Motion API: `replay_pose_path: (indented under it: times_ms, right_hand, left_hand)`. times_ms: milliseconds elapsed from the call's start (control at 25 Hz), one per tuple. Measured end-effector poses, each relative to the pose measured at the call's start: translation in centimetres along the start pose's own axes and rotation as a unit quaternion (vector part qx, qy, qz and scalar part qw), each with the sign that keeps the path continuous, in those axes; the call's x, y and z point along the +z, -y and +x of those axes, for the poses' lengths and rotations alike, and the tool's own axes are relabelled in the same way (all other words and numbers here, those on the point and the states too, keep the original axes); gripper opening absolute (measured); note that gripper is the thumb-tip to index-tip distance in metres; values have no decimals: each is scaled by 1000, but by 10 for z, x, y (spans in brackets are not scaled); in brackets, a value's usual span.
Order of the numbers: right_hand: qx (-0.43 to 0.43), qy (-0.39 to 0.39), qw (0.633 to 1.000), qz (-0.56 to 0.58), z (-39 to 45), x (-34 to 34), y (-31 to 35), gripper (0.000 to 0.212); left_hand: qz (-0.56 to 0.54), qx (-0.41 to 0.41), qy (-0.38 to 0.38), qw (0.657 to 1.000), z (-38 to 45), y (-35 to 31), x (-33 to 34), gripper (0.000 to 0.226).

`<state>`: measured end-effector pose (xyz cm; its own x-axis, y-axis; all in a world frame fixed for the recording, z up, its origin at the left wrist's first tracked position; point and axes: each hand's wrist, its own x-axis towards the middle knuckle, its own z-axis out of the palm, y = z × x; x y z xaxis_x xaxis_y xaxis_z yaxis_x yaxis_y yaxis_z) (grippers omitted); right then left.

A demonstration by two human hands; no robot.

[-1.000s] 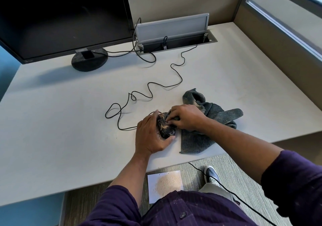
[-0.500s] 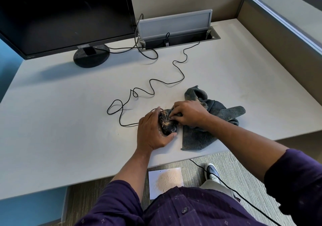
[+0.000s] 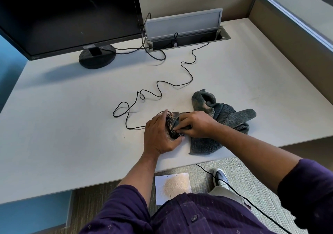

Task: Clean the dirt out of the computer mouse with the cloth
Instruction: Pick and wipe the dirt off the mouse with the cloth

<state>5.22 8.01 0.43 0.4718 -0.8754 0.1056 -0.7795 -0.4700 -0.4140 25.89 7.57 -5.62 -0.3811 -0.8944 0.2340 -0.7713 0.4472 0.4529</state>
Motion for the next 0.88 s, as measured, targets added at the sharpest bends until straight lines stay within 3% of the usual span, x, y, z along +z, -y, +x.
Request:
replay_pose_path:
  times_ms: [120, 240, 400, 520, 680, 800, 880]
  right_hand:
    - [52, -19, 998, 3, 2, -4, 0, 17]
    - [14, 6, 1000, 0, 3, 0, -2, 16]
    - [100, -24, 994, 32, 5, -1, -6, 16]
    - [33, 28, 998, 34, 5, 2, -4, 16]
    - [102, -31, 994, 38, 6, 0, -8, 16]
    - [54, 3, 998, 34, 6, 0, -8, 16]
    - [82, -12, 996, 24, 6, -4, -9, 17]
  left_hand:
    - [-3, 4, -2, 1000, 0, 1, 0, 112]
    - [-2, 0, -5, 1000, 0, 1, 1, 112]
    - [-5, 1, -3, 1000, 1, 0, 1, 111]
    - [-3, 2, 0, 1000, 1, 2, 0, 112]
    - [-7, 0, 0, 1000, 0, 0, 0, 112]
    - [-9, 0, 3, 1000, 0, 0, -2, 112]
    - [-11, 0, 4, 1000, 0, -1, -3, 111]
